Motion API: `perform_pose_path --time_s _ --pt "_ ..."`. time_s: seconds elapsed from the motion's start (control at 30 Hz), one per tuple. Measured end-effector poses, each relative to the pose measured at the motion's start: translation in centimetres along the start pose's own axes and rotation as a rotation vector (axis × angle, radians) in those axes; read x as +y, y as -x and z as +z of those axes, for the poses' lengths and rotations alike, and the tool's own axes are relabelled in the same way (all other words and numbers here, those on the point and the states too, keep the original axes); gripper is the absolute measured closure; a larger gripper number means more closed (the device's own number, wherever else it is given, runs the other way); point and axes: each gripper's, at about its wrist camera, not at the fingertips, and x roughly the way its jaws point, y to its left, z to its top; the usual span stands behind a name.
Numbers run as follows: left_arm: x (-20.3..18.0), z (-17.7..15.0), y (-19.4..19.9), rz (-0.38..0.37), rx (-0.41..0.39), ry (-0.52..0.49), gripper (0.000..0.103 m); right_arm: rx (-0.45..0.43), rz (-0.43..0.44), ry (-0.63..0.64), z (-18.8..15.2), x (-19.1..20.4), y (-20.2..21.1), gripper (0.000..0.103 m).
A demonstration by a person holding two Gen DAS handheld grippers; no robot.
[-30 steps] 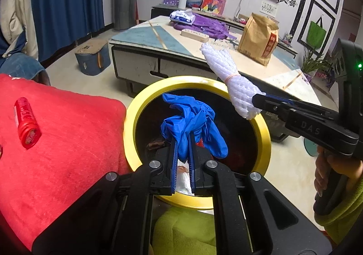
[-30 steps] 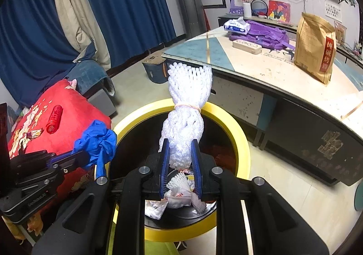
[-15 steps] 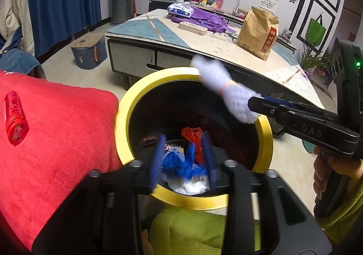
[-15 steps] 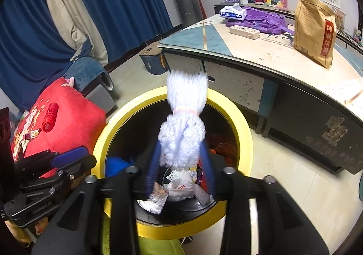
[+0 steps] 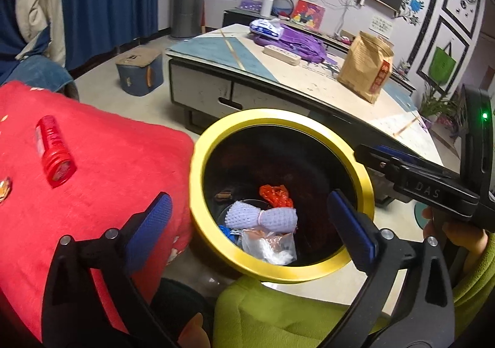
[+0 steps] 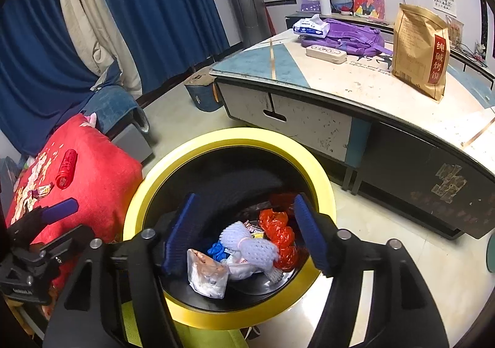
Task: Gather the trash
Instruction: 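Move both open tools back toward the remaining trash on the bed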
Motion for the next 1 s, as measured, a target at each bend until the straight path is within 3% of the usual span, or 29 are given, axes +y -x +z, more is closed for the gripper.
perform_pose_path --time_s 0.4,0.73,1.0 --pt "2.6 -0.2 5.2 0.118 -0.122 0.036 0.011 -0.085 0.019 0.042 0.5 2.3 2.4 0.032" --pt "6.9 -0.4 10.4 0.266 -0.217 0.122 0.011 -0.143 0.134 0.171 0.6 9.5 5.4 0.026" --pt "10.7 -0.9 13.9 0.346 -0.268 0.216 0.011 -0.135 0.206 0.283 -0.1 14.7 6.4 0.025"
